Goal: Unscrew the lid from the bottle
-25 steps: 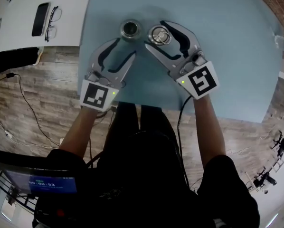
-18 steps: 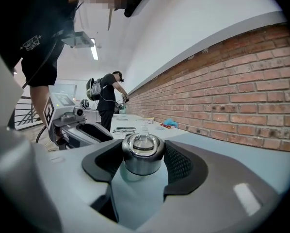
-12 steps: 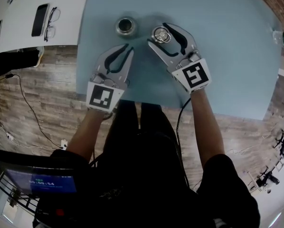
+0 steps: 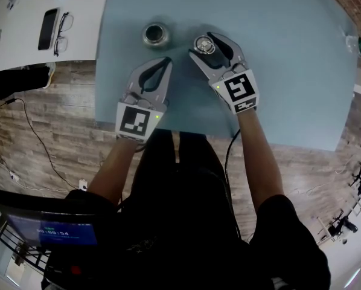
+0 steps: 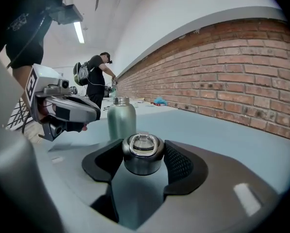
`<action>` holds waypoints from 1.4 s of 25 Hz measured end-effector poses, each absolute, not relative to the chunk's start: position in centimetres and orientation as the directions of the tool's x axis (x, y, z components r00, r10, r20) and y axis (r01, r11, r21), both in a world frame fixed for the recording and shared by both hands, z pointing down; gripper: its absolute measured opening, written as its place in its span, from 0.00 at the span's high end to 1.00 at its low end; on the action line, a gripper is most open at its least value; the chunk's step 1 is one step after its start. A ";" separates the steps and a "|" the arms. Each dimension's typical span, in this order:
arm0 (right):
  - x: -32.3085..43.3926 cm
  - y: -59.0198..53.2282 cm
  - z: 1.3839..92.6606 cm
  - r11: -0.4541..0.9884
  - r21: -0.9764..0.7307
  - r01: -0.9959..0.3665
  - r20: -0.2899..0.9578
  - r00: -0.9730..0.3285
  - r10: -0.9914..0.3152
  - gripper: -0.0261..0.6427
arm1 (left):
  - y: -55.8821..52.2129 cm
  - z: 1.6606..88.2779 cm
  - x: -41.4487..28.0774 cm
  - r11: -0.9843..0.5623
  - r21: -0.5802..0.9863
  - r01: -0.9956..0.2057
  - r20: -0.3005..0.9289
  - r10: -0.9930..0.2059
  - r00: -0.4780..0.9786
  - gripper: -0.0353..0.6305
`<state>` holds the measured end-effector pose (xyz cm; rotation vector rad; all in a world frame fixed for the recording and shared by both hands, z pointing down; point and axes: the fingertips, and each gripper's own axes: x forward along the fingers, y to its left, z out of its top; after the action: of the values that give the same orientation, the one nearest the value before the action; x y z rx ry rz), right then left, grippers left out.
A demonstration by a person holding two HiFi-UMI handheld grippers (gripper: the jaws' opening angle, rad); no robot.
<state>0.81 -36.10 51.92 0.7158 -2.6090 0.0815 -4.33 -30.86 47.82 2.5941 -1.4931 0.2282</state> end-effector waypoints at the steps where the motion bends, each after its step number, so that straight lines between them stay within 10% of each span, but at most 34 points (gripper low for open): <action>1: 0.8 -36.2 52.3 0.862 0.054 -0.504 0.433 -0.766 -0.475 0.56 | -30.8 48.0 -4.2 -0.503 0.041 -0.864 0.208 -0.841 0.499 0.94; 35: -0.2 -35.7 57.1 0.905 0.086 -0.416 0.677 -0.642 -0.360 0.56 | -31.1 47.1 -4.2 -0.525 0.036 -0.850 0.242 -0.821 0.517 0.94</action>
<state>-0.19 -35.66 57.06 0.5511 -2.3285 0.0994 -4.18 -31.14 47.11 2.6028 -1.4447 0.2925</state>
